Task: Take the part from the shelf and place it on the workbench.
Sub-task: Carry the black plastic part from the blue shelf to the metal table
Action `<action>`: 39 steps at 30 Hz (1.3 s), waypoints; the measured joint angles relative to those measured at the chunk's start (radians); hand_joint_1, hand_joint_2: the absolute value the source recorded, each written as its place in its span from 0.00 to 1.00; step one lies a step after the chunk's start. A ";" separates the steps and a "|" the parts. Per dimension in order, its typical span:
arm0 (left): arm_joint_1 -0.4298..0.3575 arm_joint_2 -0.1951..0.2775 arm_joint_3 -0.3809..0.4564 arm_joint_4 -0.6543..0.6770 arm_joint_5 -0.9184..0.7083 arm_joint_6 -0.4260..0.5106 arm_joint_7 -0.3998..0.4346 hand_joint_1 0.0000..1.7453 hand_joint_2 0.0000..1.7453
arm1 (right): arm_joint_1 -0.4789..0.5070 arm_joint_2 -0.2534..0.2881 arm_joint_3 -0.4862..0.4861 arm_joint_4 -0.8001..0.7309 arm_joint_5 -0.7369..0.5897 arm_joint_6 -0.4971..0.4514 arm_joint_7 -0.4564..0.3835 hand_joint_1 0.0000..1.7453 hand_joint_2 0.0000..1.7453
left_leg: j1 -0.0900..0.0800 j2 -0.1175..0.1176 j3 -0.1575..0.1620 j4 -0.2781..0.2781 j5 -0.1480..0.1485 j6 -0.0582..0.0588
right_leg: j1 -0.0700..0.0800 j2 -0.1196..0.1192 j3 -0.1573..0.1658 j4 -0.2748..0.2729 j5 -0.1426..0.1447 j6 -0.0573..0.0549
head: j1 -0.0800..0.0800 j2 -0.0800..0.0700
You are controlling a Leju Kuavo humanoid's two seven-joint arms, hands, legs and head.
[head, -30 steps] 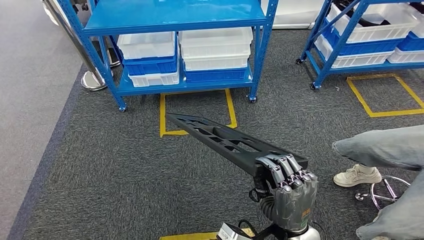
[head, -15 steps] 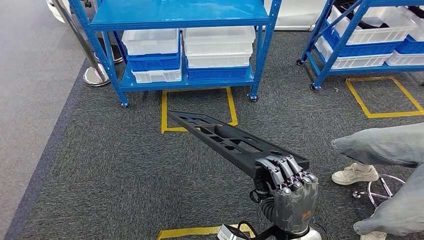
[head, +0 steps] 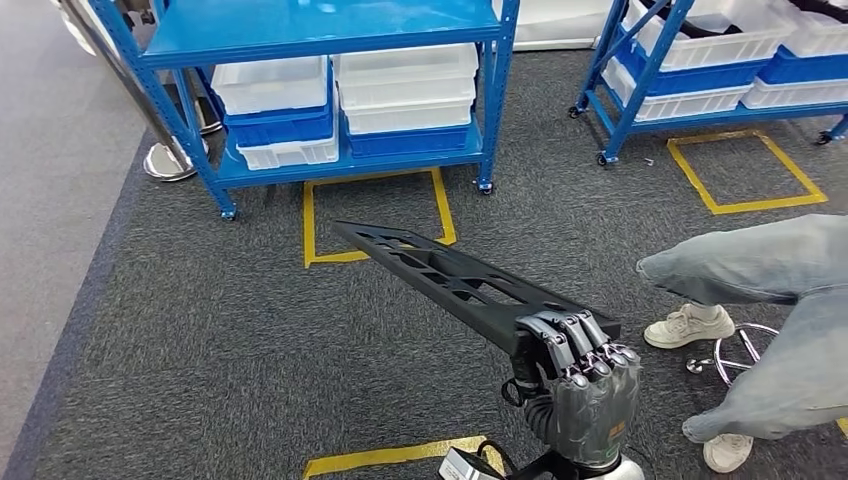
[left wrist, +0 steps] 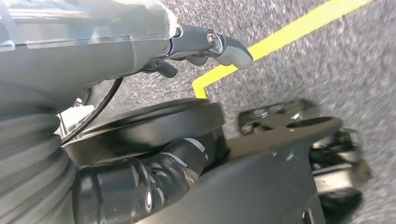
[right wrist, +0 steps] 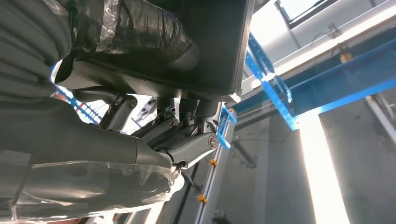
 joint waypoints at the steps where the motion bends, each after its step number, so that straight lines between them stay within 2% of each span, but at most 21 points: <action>1: 0.003 0.001 0.000 0.000 -0.001 0.000 0.001 0.00 1.00 | 0.000 0.000 0.000 0.000 -0.001 0.000 0.000 1.00 1.00 | -0.002 -0.017 0.020 -0.045 0.011 0.006 | -0.001 0.008 -0.005 0.002 0.003 0.004 | 0.000 0.000; 2: 0.004 0.002 0.000 0.000 -0.002 0.000 0.001 0.00 1.00 | 0.000 0.000 0.000 0.000 -0.002 0.000 0.000 1.00 1.00 | -0.003 -0.026 0.028 -0.066 0.009 0.009 | -0.002 0.015 -0.011 0.003 0.006 0.010 | 0.000 0.000; 4: 0.002 0.001 0.000 0.000 -0.003 -0.001 0.002 0.00 1.00 | 0.000 0.000 0.000 0.000 -0.003 0.000 0.000 1.00 1.00 | -0.002 -0.012 0.034 -0.084 0.008 0.012 | -0.004 0.028 -0.022 0.002 0.015 0.023 | 0.000 0.000; 6: 0.002 -0.001 0.000 0.000 -0.003 -0.002 0.001 0.00 1.00 | 0.000 -0.001 0.000 0.000 -0.003 0.000 0.000 1.00 1.00 | 0.003 0.010 0.040 -0.102 0.018 0.019 | -0.002 0.007 -0.033 0.021 0.002 0.034 | 0.000 0.000; 9: 0.005 -0.001 0.000 0.000 -0.003 -0.003 0.001 0.00 1.00 | 0.000 -0.001 0.000 0.000 -0.004 0.000 0.000 1.00 1.00 | 0.005 0.048 0.043 -0.111 0.024 0.027 | -0.007 -0.041 -0.106 0.171 -0.080 0.047 | 0.000 0.000; 11: 0.006 -0.001 0.000 0.000 -0.003 -0.002 0.001 0.00 1.00 | 0.000 -0.001 0.000 0.000 -0.004 0.000 0.000 1.00 1.00 | 0.005 0.074 0.042 -0.109 0.022 0.026 | -0.015 -0.049 -0.146 0.255 -0.102 0.057 | 0.000 0.000; 12: 0.006 0.000 0.000 0.000 -0.003 -0.002 0.002 0.00 1.00 | 0.000 -0.002 0.000 0.001 -0.004 0.000 0.000 1.00 1.00 | 0.006 0.086 0.042 -0.107 0.020 0.024 | -0.020 -0.053 -0.140 0.247 -0.087 0.062 | 0.000 0.000; 15: 0.006 0.000 0.000 0.000 -0.003 -0.003 0.002 0.00 1.00 | 0.000 -0.002 0.000 0.001 -0.004 0.000 0.000 1.00 1.00 | 0.007 0.115 0.042 -0.092 0.005 0.008 | -0.026 -0.100 -0.050 0.081 -0.008 0.069 | 0.000 0.000; 17: 0.007 0.001 0.001 0.000 -0.003 -0.003 0.003 0.00 1.00 | 0.000 -0.001 0.000 0.002 -0.005 0.000 0.000 1.00 1.00 | 0.003 0.129 0.041 -0.082 -0.005 -0.006 | -0.021 -0.123 -0.023 0.023 0.000 0.056 | -0.001 0.000; 19: 0.006 0.001 0.001 0.000 -0.003 -0.003 0.004 0.00 1.00 | 0.000 -0.001 0.000 0.002 -0.007 0.000 0.000 1.00 1.00 | 0.002 0.143 0.046 -0.082 -0.007 -0.017 | -0.016 -0.107 -0.027 0.022 -0.001 0.036 | -0.002 0.000; 20: 0.005 0.001 0.001 0.000 -0.003 -0.003 0.004 0.00 1.00 | 0.000 -0.001 0.000 0.002 -0.008 0.000 0.000 1.00 1.00 | 0.005 0.142 0.048 -0.080 -0.012 -0.022 | -0.016 -0.098 -0.028 0.020 0.000 0.029 | -0.002 0.000; 22: 0.005 0.001 0.001 0.000 -0.003 -0.003 0.003 0.00 1.00 | 0.000 0.000 0.000 0.002 -0.010 0.000 0.000 1.00 1.00 | 0.009 0.110 0.032 -0.040 -0.047 -0.030 | -0.018 -0.078 -0.031 0.015 0.006 0.015 | -0.002 0.000; 24: 0.004 0.001 0.001 0.000 -0.003 -0.003 0.003 0.00 1.00 | 0.000 0.000 0.000 0.003 -0.013 0.000 0.000 1.00 1.00 | 0.010 0.066 -0.018 0.073 -0.111 -0.031 | -0.015 -0.060 -0.032 0.013 0.009 0.006 | -0.003 0.000; 25: 0.001 0.001 0.001 0.000 -0.003 -0.003 0.003 0.00 1.00 | 0.000 0.000 0.000 0.004 -0.015 0.000 0.000 1.00 1.00 | 0.010 0.057 -0.047 0.137 -0.137 -0.029 | -0.012 -0.049 -0.033 0.014 0.009 0.003 | -0.003 0.000; 27: -0.003 0.002 0.001 0.000 -0.003 -0.003 0.003 0.00 1.00 | 0.000 0.000 0.000 0.005 -0.018 0.000 0.000 1.00 1.00 | 0.007 0.050 -0.073 0.191 -0.134 -0.022 | -0.005 -0.023 -0.033 0.015 0.010 0.000 | -0.003 0.000; 29: -0.003 0.002 0.001 0.000 -0.003 -0.003 0.005 0.00 1.00 | 0.000 0.000 0.000 0.005 -0.020 0.000 0.000 1.00 1.00 | 0.001 0.034 -0.041 0.109 -0.063 -0.006 | 0.001 0.007 -0.031 0.017 0.011 -0.001 | -0.003 0.000; 31: 0.000 0.003 0.001 0.000 -0.003 -0.004 0.007 0.00 1.00 | 0.000 0.000 0.000 0.005 -0.022 0.000 0.000 1.00 1.00 | -0.004 -0.011 0.001 -0.002 -0.006 0.015 | 0.003 0.031 -0.032 0.019 0.013 0.002 | -0.002 0.000; 33: 0.002 0.003 0.001 0.000 -0.003 -0.003 0.009 0.00 1.00 | 0.000 0.000 0.000 0.005 -0.024 0.000 0.000 1.00 1.00 | -0.009 -0.034 0.019 -0.051 0.001 0.026 | -0.003 0.049 -0.041 0.018 0.020 0.011 | -0.002 0.000; 35: -0.001 0.000 0.001 0.000 -0.003 -0.004 0.009 0.00 1.00 | 0.000 -0.001 0.000 0.005 -0.026 0.000 0.000 1.00 1.00 | -0.008 -0.015 0.029 -0.078 0.005 0.027 | -0.007 0.061 -0.048 0.014 0.028 0.024 | -0.002 0.000; 37: 0.000 -0.002 0.001 0.000 -0.003 -0.005 0.010 0.00 1.00 | 0.000 -0.001 0.000 0.005 -0.027 0.000 0.000 1.00 1.00 | -0.002 0.010 0.041 -0.106 0.018 0.031 | -0.002 0.026 -0.061 0.036 0.012 0.035 | -0.001 0.000; 39: 0.003 -0.003 0.002 0.000 -0.003 -0.005 0.011 0.00 1.00 | 0.000 -0.002 0.000 0.005 -0.030 0.000 0.000 1.00 1.00 | -0.002 0.037 0.047 -0.120 0.025 0.036 | -0.001 -0.027 -0.106 0.128 -0.043 0.045 | -0.001 0.000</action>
